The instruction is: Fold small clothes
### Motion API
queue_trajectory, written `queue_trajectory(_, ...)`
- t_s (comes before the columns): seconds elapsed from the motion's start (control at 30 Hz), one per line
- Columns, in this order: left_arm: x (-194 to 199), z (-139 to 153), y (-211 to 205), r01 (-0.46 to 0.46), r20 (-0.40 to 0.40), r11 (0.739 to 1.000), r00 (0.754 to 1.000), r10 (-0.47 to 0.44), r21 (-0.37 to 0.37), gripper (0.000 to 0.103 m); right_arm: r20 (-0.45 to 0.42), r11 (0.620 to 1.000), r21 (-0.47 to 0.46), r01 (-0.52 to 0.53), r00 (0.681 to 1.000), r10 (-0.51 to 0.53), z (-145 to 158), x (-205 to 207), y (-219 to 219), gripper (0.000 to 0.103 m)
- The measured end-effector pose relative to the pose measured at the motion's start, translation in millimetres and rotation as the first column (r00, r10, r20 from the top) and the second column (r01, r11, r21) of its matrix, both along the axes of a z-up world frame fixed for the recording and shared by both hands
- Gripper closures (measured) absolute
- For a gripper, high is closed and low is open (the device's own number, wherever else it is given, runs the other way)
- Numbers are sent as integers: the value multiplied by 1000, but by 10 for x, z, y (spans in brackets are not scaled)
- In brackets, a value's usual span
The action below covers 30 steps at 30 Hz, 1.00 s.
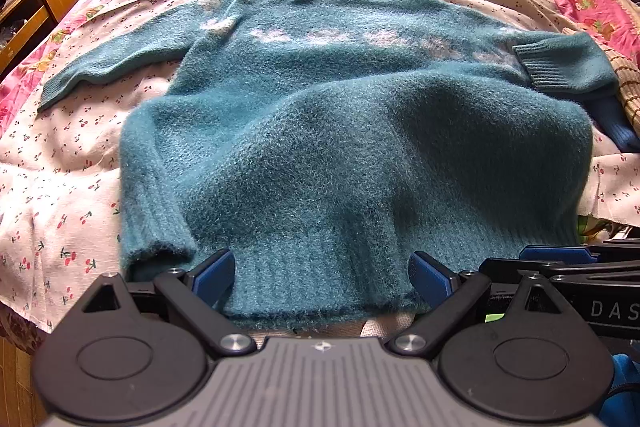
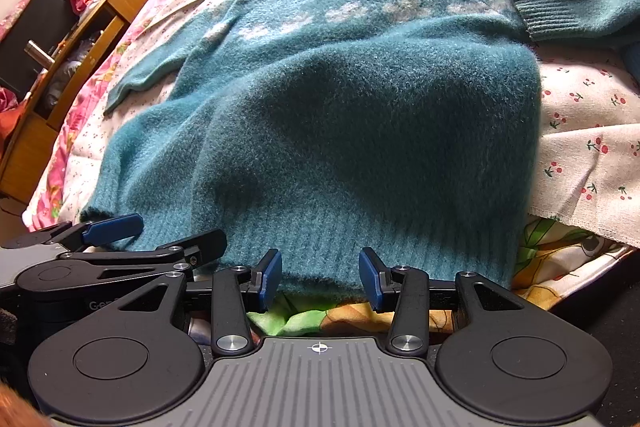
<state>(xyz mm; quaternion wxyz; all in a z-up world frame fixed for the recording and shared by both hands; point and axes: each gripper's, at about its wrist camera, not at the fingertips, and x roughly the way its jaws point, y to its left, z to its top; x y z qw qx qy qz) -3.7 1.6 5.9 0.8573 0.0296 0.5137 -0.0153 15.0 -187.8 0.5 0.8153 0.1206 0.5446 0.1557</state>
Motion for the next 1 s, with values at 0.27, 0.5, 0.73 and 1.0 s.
queue_trajectory(0.27,-3,10,-11,-3,13,1000,1000,2,16,0,-7,1000,-1,6,1000,-6,-19,6,-9,61)
queue_trajectory(0.5,0,-3,-17,-4,-18,1000,1000,4,15,0,-9,1000,1,6,1000,-6,-24,9,-10,61)
queue_trajectory(0.73,0,-15,-16,-3,-33,1000,999,3,7,1,-12,1000,1,6,1000,-6,-37,9,-6,61)
queue_trajectory(1.0,-1,-31,-12,-1,-31,1000,1000,1,-4,1,-16,1000,1,6,1000,-6,-46,12,-8,61)
